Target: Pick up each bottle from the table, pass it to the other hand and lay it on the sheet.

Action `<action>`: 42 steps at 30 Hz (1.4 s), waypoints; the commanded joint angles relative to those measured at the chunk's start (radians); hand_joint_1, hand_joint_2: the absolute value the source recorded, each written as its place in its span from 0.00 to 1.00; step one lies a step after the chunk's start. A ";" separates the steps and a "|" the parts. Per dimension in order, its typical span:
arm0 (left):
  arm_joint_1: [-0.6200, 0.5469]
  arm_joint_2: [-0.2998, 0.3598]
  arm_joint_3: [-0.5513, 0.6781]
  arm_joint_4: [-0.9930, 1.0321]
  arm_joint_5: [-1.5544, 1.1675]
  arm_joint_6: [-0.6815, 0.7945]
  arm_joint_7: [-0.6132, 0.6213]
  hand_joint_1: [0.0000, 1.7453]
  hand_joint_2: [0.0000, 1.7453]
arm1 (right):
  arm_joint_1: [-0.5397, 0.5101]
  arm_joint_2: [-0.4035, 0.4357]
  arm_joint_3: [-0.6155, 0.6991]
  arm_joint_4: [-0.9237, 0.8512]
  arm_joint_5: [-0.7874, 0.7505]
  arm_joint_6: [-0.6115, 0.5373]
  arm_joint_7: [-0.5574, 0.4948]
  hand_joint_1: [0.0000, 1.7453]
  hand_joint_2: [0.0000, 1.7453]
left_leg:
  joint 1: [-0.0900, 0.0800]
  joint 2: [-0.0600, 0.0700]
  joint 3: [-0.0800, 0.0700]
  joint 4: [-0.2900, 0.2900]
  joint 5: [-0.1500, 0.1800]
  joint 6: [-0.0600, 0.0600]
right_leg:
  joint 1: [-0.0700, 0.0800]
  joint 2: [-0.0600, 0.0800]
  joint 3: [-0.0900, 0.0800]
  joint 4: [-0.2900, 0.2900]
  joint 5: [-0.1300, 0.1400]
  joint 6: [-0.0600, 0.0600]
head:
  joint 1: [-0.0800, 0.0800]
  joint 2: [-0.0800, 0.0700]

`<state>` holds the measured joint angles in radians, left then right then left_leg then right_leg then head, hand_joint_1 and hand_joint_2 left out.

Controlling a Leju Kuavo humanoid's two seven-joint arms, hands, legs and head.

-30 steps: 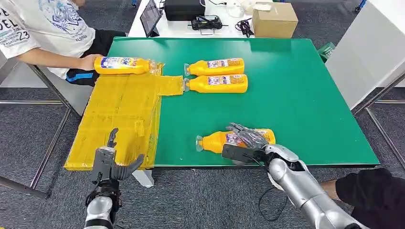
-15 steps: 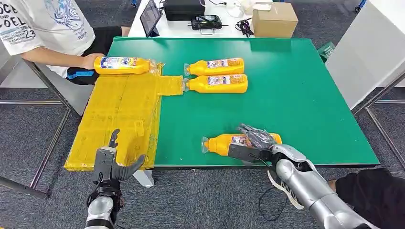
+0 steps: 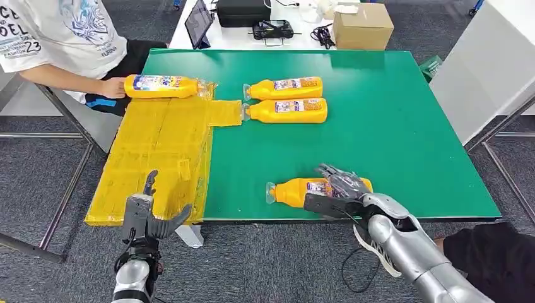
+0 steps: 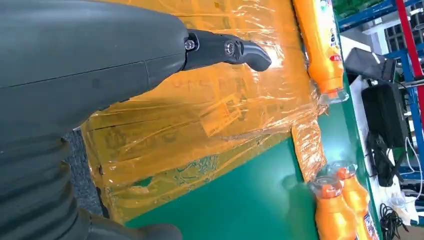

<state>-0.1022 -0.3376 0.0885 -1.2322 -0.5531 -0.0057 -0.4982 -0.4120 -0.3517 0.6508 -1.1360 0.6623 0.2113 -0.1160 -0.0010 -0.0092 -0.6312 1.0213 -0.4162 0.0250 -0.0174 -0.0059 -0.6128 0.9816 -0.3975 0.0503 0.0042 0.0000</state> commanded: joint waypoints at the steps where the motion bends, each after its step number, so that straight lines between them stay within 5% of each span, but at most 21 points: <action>1: -0.012 -0.011 0.009 0.045 0.003 -0.003 0.003 0.00 1.00 | 0.004 -0.024 0.007 0.016 0.009 0.014 0.009 0.00 1.00 | 0.000 0.000 0.003 -0.001 -0.001 -0.001 | 0.000 0.000 0.003 -0.001 -0.001 -0.001 | 0.000 0.000; 26: -0.007 -0.011 0.007 0.052 0.004 -0.010 0.003 0.00 1.00 | 0.027 -0.101 -0.020 -0.013 0.022 0.068 0.042 0.00 1.00 | 0.000 0.000 0.004 -0.001 -0.002 -0.001 | 0.001 0.000 0.004 -0.001 -0.001 -0.002 | 0.000 0.000; 27: -0.008 -0.011 0.007 0.053 0.004 -0.010 0.003 0.00 1.00 | 0.029 -0.103 -0.022 -0.018 0.020 0.067 0.041 0.16 1.00 | 0.000 0.000 0.006 -0.001 -0.002 -0.001 | 0.001 0.000 0.006 -0.001 -0.002 -0.002 | 0.000 0.000; 28: -0.007 -0.011 0.007 0.053 0.004 -0.011 0.003 0.00 1.00 | 0.032 -0.100 -0.024 -0.023 0.019 0.065 0.039 0.78 1.00 | 0.000 0.000 0.004 -0.001 -0.001 -0.001 | 0.001 -0.001 0.004 -0.001 -0.001 -0.002 | 0.000 0.000; 30: -0.007 -0.011 0.006 0.055 0.005 -0.012 0.003 0.00 1.00 | 0.036 -0.101 -0.020 -0.028 0.018 0.064 0.037 1.00 1.00 | 0.001 0.000 0.007 -0.001 -0.003 -0.001 | 0.001 0.000 0.007 -0.001 -0.003 -0.003 | 0.000 0.000; 42: -0.017 -0.011 -0.001 0.076 0.006 -0.015 0.003 0.00 1.00 | 0.050 -0.068 -0.018 -0.007 -0.008 0.051 0.007 1.00 1.00 | 0.001 0.001 0.005 -0.001 -0.002 -0.001 | 0.001 0.000 0.006 -0.002 -0.001 -0.002 | 0.000 0.000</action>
<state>-0.1006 -0.3376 0.0874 -1.2192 -0.5486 -0.0191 -0.4982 -0.3635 -0.4509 0.6214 -1.1791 0.6607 0.2602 -0.0942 -0.0013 -0.0087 -0.6308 1.0213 -0.4166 0.0256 -0.0174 -0.0057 -0.6127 0.9814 -0.3975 0.0503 0.0042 0.0000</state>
